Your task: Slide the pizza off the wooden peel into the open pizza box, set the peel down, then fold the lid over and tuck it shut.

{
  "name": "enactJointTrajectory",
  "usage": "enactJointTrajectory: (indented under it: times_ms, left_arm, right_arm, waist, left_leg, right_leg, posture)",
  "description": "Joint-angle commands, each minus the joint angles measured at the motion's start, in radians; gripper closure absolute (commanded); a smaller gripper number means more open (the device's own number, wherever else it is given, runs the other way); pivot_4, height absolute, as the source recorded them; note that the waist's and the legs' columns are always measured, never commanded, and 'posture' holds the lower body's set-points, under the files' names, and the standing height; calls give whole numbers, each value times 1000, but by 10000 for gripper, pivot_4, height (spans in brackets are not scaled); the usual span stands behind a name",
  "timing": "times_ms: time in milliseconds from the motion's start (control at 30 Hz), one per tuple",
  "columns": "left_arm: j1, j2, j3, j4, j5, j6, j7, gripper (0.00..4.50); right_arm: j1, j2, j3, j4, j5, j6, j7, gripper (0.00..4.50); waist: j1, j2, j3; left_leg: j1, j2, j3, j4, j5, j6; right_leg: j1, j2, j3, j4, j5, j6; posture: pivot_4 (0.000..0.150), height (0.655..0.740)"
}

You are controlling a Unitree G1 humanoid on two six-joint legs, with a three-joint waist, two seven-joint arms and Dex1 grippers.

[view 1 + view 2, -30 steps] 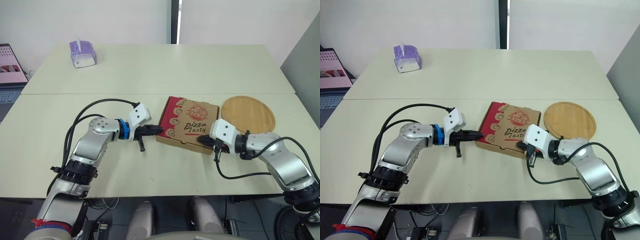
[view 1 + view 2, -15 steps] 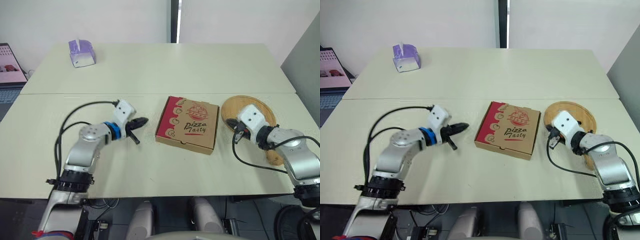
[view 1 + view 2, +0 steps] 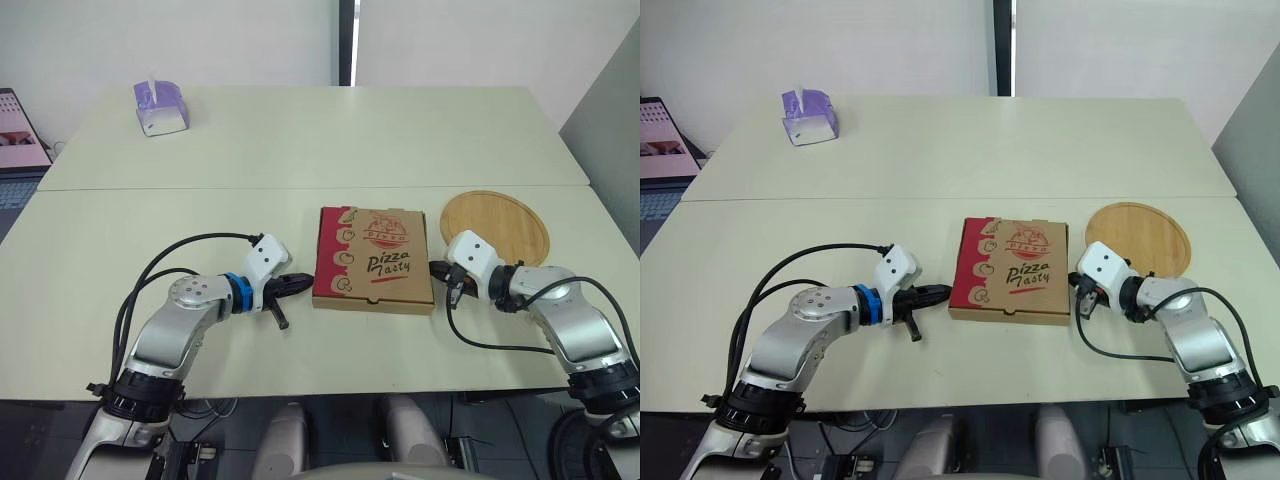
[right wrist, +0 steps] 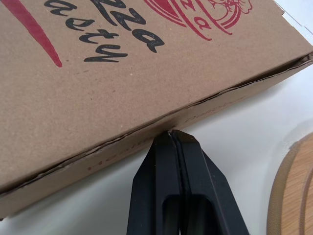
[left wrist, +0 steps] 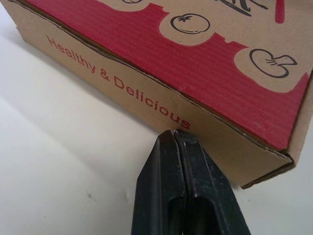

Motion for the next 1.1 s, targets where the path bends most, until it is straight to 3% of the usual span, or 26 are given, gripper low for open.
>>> enactJointTrajectory:
  times_ms: [33,233,433,633,733,933,1100]
  left_arm:
    - [-1,-10,-4,-51,-25,-5,-3,45000]
    - [9,19,27,-40,-13,-18,4,45000]
    - [104,185,210,13,19,-118,2,45000]
    - [242,348,384,100,61,-203,11,45000]
    - [312,398,487,157,57,-249,-6,45000]
    - [365,412,559,155,31,-225,-14,45000]
    - [374,400,562,128,29,-190,13,45000]
  right_arm:
    - [-9,0,16,-23,14,-34,39,44707]
    - [-12,-16,-26,-15,7,-37,22,44707]
    - [-3,-120,-210,15,82,-54,57,44707]
    - [94,-290,-325,175,89,-178,180,44707]
    - [111,-375,-342,334,36,-336,212,44707]
    - [48,-438,-315,597,14,-579,286,44707]
    - [-32,-453,-297,742,6,-654,333,44707]
  waist:
    - [0,0,0]
    - [0,0,0]
    - [-3,1,1]
    - [2,1,1]
    - [1,1,1]
    - [-2,2,1]
    - [-3,2,2]
  left_leg:
    - [0,0,0,0,0,0]
    - [0,0,0,0,0,0]
    - [0,1,0,-1,0,0]
    - [0,1,2,-3,0,0]
    - [0,2,3,-3,0,0]
    - [1,11,7,-3,0,0]
    - [1,12,8,-4,0,0]
  right_leg:
    - [0,0,0,0,0,0]
    - [0,0,0,0,0,0]
    - [-1,0,0,-1,0,0]
    - [0,-1,0,-3,0,0]
    - [0,-1,0,-5,0,-1]
    - [1,1,0,-9,0,-1]
    - [1,2,0,-9,0,-2]
  posture:
    - [1500,7400]
    - [1500,7400]
    - [1500,7400]
    - [1500,7400]
    - [1500,7400]
    - [1500,7400]
    - [1500,7400]
